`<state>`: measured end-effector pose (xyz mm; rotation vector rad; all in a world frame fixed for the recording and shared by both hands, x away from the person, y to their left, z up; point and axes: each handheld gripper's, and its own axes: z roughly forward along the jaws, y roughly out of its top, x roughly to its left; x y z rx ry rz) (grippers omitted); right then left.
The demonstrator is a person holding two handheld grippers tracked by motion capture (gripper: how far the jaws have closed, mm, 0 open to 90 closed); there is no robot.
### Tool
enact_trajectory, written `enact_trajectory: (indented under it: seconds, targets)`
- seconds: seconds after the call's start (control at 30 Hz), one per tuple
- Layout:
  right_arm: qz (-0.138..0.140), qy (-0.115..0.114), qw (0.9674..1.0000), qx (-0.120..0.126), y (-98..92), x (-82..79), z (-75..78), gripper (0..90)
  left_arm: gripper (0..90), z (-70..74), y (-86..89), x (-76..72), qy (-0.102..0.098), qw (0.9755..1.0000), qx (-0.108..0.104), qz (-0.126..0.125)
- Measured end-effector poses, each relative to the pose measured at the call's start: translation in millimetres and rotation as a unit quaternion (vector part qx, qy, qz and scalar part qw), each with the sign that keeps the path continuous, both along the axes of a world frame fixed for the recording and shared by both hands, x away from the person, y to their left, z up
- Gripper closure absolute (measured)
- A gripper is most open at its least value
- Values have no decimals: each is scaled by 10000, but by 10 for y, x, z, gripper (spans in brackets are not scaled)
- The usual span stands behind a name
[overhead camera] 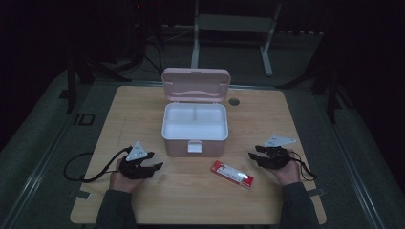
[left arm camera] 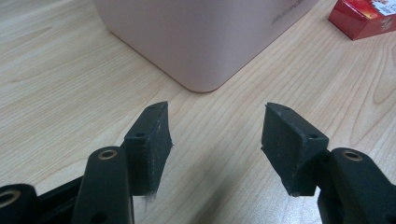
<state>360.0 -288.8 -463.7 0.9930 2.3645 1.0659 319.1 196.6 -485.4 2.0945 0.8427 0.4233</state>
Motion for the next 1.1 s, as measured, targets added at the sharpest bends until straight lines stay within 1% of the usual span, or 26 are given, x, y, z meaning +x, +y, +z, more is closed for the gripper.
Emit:
enact_trajectory:
  seconds: [0.03, 0.1, 0.17, 0.2, 0.27, 0.33, 0.4, 0.5, 0.57, 0.7, 0.73, 0.77, 0.8, 0.87, 0.93, 0.97, 1.0, 1.07, 1.1]
  targets:
    - [31, 37, 10000, 66, 9, 3, 0, 542, 416, 0, 0, -1, -3, 10000, -1, -1]
    - [35, 40, 10000, 67, 14, 2, 2, 541, 416, 0, -1, -2, -7, 10000, -7, 0]
    - [53, 29, 10000, 39, 21, -1, 6, 542, 416, 2, 0, -5, -15, 10000, -18, -1]
    - [137, -1, 9999, -11, 53, -23, 38, 537, 416, 1, 0, -7, -24, 10000, -32, 6]
    - [200, -20, 9998, -46, 83, -41, 66, 533, 416, 2, 0, -9, -25, 10000, -39, 0]
    - [223, -20, 9997, -34, 93, -48, 74, 531, 416, 2, 0, -9, -25, 10000, -39, 0]
    - [336, -2, 9994, -96, 149, -74, 104, 521, 416, -2, -3, -3, -20, 10000, -11, -10]
    - [497, 29, 9987, -93, 223, -112, 142, 510, 415, -8, -9, 2, -5, 10000, -22, -15]
    - [610, 16, 9981, -125, 292, -145, 173, 506, 415, -12, -13, 4, 6, 10000, 18, -23]
    - [871, 58, 9960, -187, 449, -218, 212, 494, 416, -10, -16, 2, 2, 10000, 11, -35]
    - [871, 58, 9960, -187, 449, -218, 212, 494, 416, -10, -16, 2, 2, 10000, 11, -35]
    - [1033, 153, 9942, -241, 529, -261, 213, 500, 416, -9, -15, 1, 3, 10000, 9, -32]
    - [1147, 161, 9928, -300, 569, -281, 202, 493, 416, -9, -15, 1, 3, 10000, 13, -31]
    - [1257, 171, 9910, -427, 654, -318, 166, 461, 416, -10, -16, 3, 2, 10000, 16, -40]
    - [1388, 275, 9887, -492, 731, -328, 115, 441, 416, -11, -17, 3, 9, 10000, 26, -46]
    - [1388, 275, 9887, -492, 731, -328, 115, 441, 415, -11, -17, 3, 9, 10000, 26, -46]
    - [1436, 351, 9874, -572, 800, -330, 58, 426, 416, -10, -19, 1, 6, 10000, 10, -53]
    - [1507, 422, 9848, -756, 854, -331, -5, 425, 415, -8, -18, 1, 4, 10000, 2, -60]
    - [1507, 422, 9848, -756, 854, -331, -5, 425, 416, -8, -18, 1, 4, 10000, 2, -60]
